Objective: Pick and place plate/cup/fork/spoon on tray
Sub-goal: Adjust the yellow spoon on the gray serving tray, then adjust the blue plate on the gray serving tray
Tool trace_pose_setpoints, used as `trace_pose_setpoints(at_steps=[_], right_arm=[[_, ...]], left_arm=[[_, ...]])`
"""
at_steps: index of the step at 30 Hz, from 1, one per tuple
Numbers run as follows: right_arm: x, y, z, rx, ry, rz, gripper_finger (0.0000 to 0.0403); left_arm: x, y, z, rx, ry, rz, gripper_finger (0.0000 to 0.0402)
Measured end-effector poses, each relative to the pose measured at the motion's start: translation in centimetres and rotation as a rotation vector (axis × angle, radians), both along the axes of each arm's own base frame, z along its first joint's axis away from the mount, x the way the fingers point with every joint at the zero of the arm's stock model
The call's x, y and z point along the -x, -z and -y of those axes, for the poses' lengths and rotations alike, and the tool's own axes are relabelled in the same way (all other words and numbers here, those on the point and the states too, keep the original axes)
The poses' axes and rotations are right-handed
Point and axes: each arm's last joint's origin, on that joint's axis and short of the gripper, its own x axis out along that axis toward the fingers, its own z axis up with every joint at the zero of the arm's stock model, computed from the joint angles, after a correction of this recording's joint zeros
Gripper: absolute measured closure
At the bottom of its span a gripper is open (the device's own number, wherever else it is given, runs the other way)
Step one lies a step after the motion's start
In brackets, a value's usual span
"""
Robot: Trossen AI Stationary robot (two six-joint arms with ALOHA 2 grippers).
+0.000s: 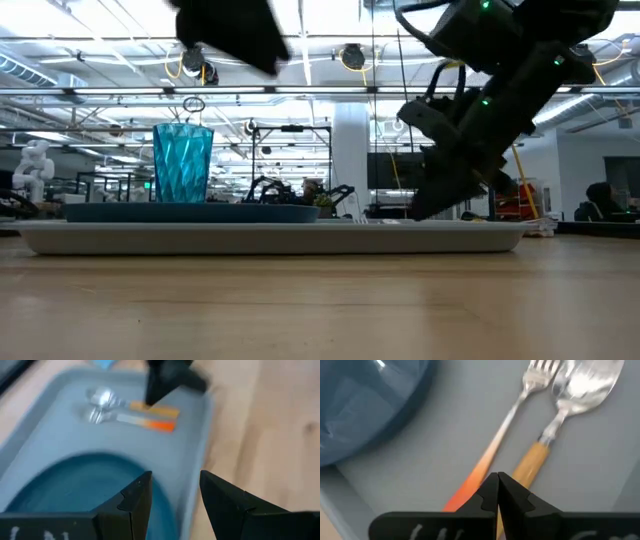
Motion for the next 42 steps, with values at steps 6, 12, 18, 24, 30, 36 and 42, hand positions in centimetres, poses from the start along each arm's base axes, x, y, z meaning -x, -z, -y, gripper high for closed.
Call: trace_pose_setpoints(at_steps=[6, 12, 18, 24, 30, 36, 42], right_arm=[[0.0, 0.9, -0.3, 0.007, -0.001, -0.033, 0.0403], [0.0, 1.1, -0.3, 0.014, 0.002, -0.050, 0.0403], [0.0, 1.1, -0.3, 0.015, 0.001, -0.053, 0.0403], [0.1, 0.8, -0.3, 0.016, -0.005, -0.049, 0.0403], [0.2, -0.2, -0.5, 0.024, -0.032, -0.007, 0.0403], [0.4, -2.9, -3.3, 0.054, -0.147, 0.171, 0.0403], [2.4, -4.9, -6.3, 0.207, -0.272, 0.219, 0.0403]], left_arm=[[0.6, 2.0, -1.1, 0.062, -0.051, -0.086, 0.0231], [1.1, 3.0, -1.6, 0.050, -0.081, -0.144, 0.0231], [1.8, 4.7, -2.7, 0.052, -0.139, -0.194, 0.0231], [2.6, 6.6, -3.8, 0.119, -0.186, -0.272, 0.0231], [2.9, 7.1, -4.0, 0.141, -0.197, -0.294, 0.0231], [3.2, 7.6, -4.1, 0.151, -0.216, -0.309, 0.0231], [3.6, 8.4, -4.8, 0.109, -0.236, -0.311, 0.0232]])
